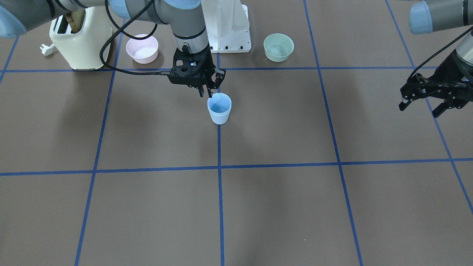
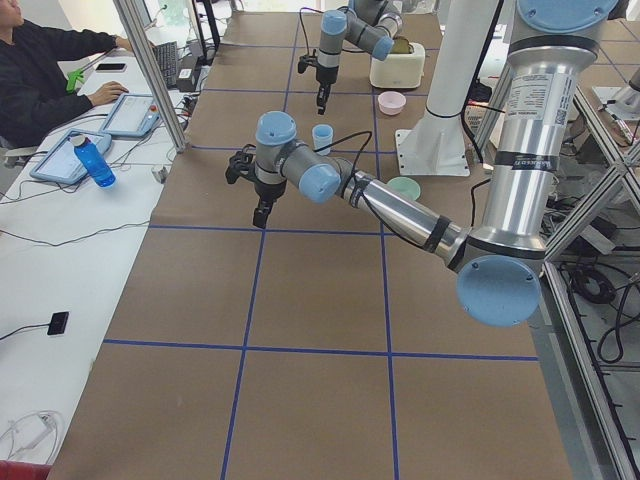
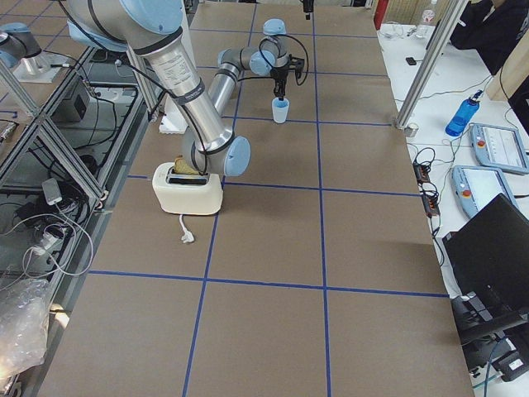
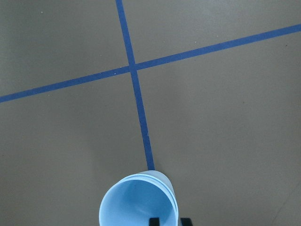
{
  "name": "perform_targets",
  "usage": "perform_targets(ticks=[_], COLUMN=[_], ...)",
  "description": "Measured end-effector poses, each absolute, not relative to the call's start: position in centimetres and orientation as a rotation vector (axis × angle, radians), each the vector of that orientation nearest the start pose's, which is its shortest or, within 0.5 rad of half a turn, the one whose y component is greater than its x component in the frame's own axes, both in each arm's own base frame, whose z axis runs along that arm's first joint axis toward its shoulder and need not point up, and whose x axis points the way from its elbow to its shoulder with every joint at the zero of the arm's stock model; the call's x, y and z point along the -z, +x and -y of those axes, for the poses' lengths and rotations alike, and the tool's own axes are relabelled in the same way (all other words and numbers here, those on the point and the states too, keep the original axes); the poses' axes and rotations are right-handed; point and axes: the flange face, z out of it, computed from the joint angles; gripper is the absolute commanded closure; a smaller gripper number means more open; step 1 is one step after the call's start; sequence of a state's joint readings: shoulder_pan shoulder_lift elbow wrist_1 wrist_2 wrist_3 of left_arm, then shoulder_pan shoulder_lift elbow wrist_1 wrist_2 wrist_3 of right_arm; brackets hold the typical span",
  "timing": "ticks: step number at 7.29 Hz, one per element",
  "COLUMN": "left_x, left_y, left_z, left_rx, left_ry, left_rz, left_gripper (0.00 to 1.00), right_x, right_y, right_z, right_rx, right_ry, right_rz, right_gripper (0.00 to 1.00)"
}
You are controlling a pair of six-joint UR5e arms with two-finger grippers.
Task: Stack blue cups with both arms
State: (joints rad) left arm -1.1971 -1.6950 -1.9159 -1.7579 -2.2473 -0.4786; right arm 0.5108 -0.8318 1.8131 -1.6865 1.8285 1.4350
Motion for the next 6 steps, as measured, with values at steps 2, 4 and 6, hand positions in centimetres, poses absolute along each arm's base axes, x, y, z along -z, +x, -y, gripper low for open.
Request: perform_targets(ticks=[2, 4, 6], left_x=[-40.8, -40.9, -41.4], left_y=[12.7, 12.7, 12.1], left_z=[51.8, 51.8, 52.0], left_rx=[-0.125, -0.124, -0.140], left_ry=[0.302, 0.300, 0.309], left_rz=[-0.853, -0.854, -0.846], left_gripper=[0.02, 0.02, 0.02], right_x=[-14.3, -16.6, -21.1], right_y=[-50.5, -48.2, -39.5], right_z=[41.0, 43.2, 49.9], right_rx=[-0.235, -0.221, -0.099], right_ry=[0.065, 0.113, 0.139], right_rz=[0.938, 0.967, 0.952], right_gripper=[0.00, 0.00, 0.00])
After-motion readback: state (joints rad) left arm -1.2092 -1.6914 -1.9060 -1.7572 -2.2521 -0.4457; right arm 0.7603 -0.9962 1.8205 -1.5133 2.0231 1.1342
